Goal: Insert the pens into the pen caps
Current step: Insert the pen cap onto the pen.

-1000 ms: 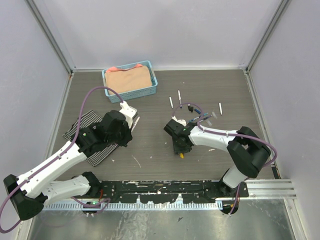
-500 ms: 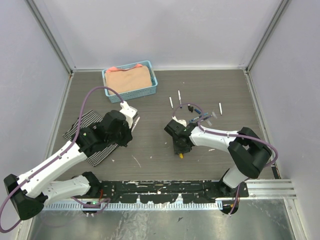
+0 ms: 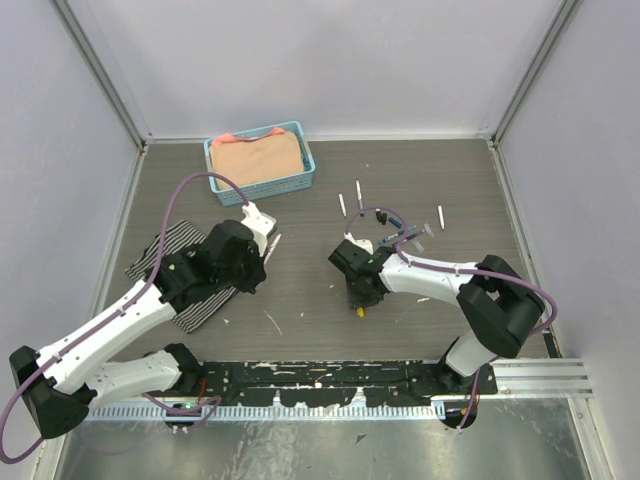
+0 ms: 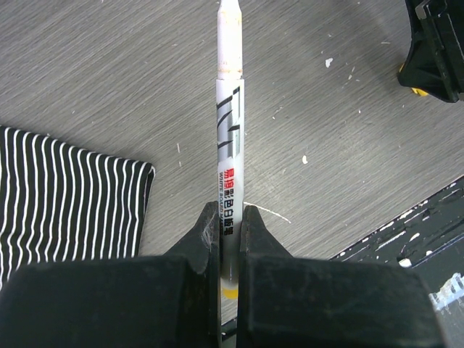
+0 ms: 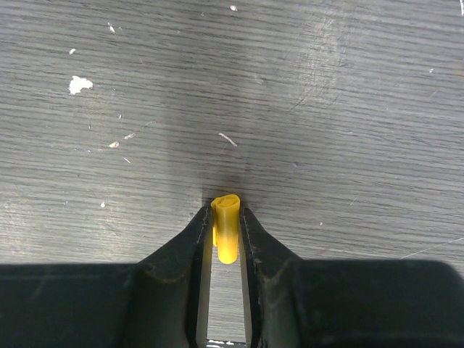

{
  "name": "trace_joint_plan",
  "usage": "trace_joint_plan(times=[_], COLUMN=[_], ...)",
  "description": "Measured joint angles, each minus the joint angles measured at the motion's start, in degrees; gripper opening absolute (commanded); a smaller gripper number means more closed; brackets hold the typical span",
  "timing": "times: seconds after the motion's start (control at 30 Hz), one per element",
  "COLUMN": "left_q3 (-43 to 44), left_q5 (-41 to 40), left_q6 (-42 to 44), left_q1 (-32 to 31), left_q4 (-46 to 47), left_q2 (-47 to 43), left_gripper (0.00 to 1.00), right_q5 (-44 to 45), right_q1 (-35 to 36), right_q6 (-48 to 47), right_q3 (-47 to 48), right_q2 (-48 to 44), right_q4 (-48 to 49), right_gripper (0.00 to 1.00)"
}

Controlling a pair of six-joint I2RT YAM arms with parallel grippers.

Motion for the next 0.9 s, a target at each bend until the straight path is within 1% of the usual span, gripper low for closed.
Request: trace_joint_plan(times=[0.27,0.47,0.6,0.7,0.9], left_q3=[0.0,0.0,-0.2,-1.5,-2.8], left_q5=[2.9,4.0,5.2,6.2,8.2], left_q6=[-0.5,-1.3,-1.8,-2.9,-5.5], left_q1=[0.0,0.0,0.0,0.0,0.0], left_q4=[2.2,5.1,6.1,8.7,13.3], left_q2=[-0.2,-1.1,-0.2,-0.2,0.5], left_gripper=[0.00,0.00,0.00,0.00,0.00], right_q5=[-1.1,-3.6,-4.7,-5.1,-4.4], right_q1=[0.0,-1.4,-3.7,-5.1,-5.6], right_q6=[0.0,0.8,2.4,3.9,6.3], right_q3=[-1.8,-5.1,-7.3,-9.0,-11.0], right_q2=[-2.2,-6.5,-11.0,-14.9,-23.8], right_q4=[1.4,5.7,10.1,14.1,21.4], right_gripper=[0.16,0.15,0.15,0.15,0.15])
